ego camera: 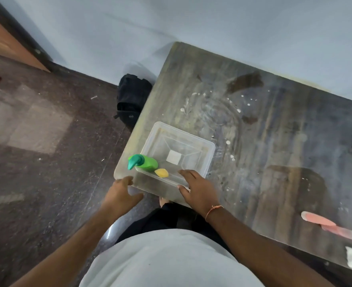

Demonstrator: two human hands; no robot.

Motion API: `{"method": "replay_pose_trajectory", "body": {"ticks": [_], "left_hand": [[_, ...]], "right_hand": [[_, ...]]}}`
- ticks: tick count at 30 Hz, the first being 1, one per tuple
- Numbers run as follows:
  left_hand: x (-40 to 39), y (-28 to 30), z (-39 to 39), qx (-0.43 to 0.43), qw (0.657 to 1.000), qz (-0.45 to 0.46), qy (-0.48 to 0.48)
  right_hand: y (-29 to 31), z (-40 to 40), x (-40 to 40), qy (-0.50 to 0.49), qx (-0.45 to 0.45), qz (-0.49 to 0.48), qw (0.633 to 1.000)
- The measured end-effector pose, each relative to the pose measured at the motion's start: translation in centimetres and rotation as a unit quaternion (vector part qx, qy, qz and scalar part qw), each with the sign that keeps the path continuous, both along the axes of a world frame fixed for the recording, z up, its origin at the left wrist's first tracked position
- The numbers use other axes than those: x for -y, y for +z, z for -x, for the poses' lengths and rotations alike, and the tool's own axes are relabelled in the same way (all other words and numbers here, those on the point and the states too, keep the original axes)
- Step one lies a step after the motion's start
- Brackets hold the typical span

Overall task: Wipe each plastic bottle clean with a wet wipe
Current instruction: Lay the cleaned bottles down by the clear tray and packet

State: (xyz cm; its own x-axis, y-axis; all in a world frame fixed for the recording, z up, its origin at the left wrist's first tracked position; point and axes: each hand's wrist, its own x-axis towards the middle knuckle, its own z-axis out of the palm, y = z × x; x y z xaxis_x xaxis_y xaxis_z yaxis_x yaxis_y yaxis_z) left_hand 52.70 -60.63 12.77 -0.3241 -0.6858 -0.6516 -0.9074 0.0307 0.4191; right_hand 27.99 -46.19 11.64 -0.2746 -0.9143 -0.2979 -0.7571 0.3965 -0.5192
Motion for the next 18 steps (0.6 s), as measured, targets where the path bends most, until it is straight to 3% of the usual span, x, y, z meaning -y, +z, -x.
{"method": "replay_pose_trajectory", "body": {"ticks": [6,12,18], "left_hand": [[-3.8,-0.2,6.1,-0.065,0.980,-0.134,-0.129],[-8.3,2.0,15.3,-0.189,0.941,-0.116,-0.255],[-13.8,3.2,22.4,-0.219,0.903,-0.100,-0.356]], "right_hand": [[2.5,2.8,-5.2,-0.066,-0.028,-0.028,0.997],[4.3,5.9,-12.0,-0.160,-0.049,-0.015,0.986],[6.2,9.8,-20.4,-0.269,-0.060,0.001,0.961]]}}
